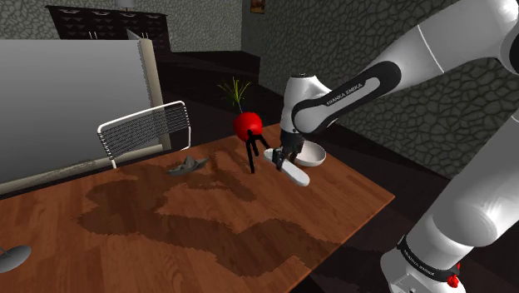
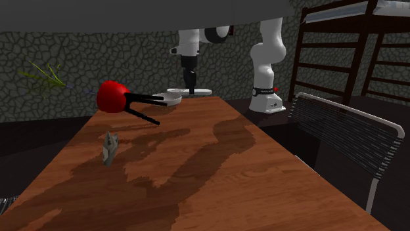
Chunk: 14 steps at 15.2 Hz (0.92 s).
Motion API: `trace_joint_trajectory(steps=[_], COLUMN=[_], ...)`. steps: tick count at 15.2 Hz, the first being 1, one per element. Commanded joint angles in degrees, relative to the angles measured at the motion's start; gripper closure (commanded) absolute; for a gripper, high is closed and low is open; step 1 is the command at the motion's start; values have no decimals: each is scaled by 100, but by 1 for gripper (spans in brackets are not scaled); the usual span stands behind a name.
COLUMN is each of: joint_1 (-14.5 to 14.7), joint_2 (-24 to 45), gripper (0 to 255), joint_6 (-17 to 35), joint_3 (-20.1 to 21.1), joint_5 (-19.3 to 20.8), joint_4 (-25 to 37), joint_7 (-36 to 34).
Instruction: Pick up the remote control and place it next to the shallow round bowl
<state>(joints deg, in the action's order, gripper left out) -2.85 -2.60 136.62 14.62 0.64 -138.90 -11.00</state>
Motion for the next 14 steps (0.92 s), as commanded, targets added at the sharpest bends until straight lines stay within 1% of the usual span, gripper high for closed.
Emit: trace_joint_trajectory(steps=[1,7,8,14], joint_1=[-134,-569,-604,-616], joint_2=[-161,-356,-362,23], gripper=[255,255,255,255], joint_6=[59,106,108,619], joint_3=[-156,-687,-731,-723], joint_5=[-50,-42,-37,46], joint_4=[-208,-438,-446,-575], joint_7=[339,1299,1375,1308])
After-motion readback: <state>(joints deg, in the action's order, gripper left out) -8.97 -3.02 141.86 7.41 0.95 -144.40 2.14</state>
